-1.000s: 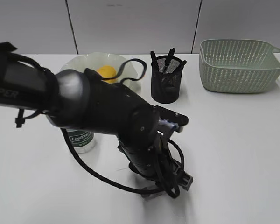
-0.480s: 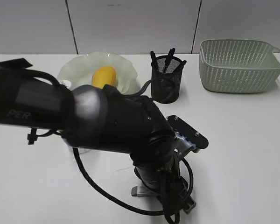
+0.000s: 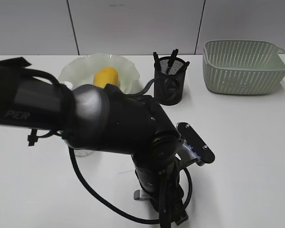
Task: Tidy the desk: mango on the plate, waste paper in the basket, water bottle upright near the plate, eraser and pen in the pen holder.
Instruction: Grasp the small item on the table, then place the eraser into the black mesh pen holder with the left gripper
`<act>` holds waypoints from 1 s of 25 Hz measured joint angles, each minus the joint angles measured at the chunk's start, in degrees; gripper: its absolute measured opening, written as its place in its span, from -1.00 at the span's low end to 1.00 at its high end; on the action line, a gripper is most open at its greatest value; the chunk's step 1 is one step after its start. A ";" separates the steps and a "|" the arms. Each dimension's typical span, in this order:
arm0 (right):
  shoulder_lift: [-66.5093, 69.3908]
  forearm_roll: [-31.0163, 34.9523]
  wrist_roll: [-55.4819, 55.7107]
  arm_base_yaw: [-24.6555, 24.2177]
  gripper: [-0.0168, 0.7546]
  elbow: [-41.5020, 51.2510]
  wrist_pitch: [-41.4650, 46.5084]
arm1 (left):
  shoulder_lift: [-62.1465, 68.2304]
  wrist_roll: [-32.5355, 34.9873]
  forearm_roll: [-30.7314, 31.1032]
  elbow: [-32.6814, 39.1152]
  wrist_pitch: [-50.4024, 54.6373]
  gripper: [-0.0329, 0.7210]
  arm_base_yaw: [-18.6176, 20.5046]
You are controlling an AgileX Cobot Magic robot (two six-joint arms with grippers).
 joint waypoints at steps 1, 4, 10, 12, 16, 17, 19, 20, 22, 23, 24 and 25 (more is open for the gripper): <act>0.00 0.00 0.00 0.00 -0.04 0.00 0.00 | 0.00 0.13 0.19 0.00 -0.36 -0.30 0.00; 0.00 0.00 -0.06 0.00 -0.04 0.00 0.00 | -0.44 0.45 1.82 0.06 -3.39 -0.54 0.28; 0.00 -0.05 -0.06 0.00 -0.05 0.00 0.00 | -9.23 0.44 6.75 -0.63 -31.86 -0.54 5.76; 0.00 -0.05 -0.06 0.00 -0.05 0.00 0.00 | -10.49 0.45 7.68 -1.44 -49.11 -0.54 10.22; 0.00 -0.05 -0.11 0.00 -0.05 0.00 0.00 | -8.15 0.45 4.41 -4.89 -69.60 -0.54 19.30; 0.00 -0.05 -0.11 0.00 -0.05 0.00 0.00 | -6.81 0.45 3.63 -5.88 -70.82 -0.54 20.91; 0.00 -0.05 -0.11 0.00 -0.05 0.00 0.00 | -4.20 0.45 2.51 -8.01 -71.52 -0.54 22.67; 0.00 -0.05 -0.11 0.00 -0.05 0.00 0.00 | -2.75 0.45 2.36 -8.77 -71.56 -0.54 23.10; 0.00 -0.10 -0.11 0.00 -0.05 0.00 0.00 | -0.34 0.45 2.36 -10.33 -71.56 -0.54 23.30; 0.00 -0.10 -0.11 0.00 -0.05 0.00 0.00 | 0.87 0.45 2.31 -10.86 -71.69 -0.54 23.30; 0.00 -0.10 -0.11 0.00 -0.05 0.00 0.00 | 1.95 0.45 2.31 -11.13 -71.74 -0.54 23.30; 0.00 -0.10 -0.11 0.00 -0.05 0.00 0.00 | 2.90 0.45 2.31 -11.36 -71.74 -0.54 23.30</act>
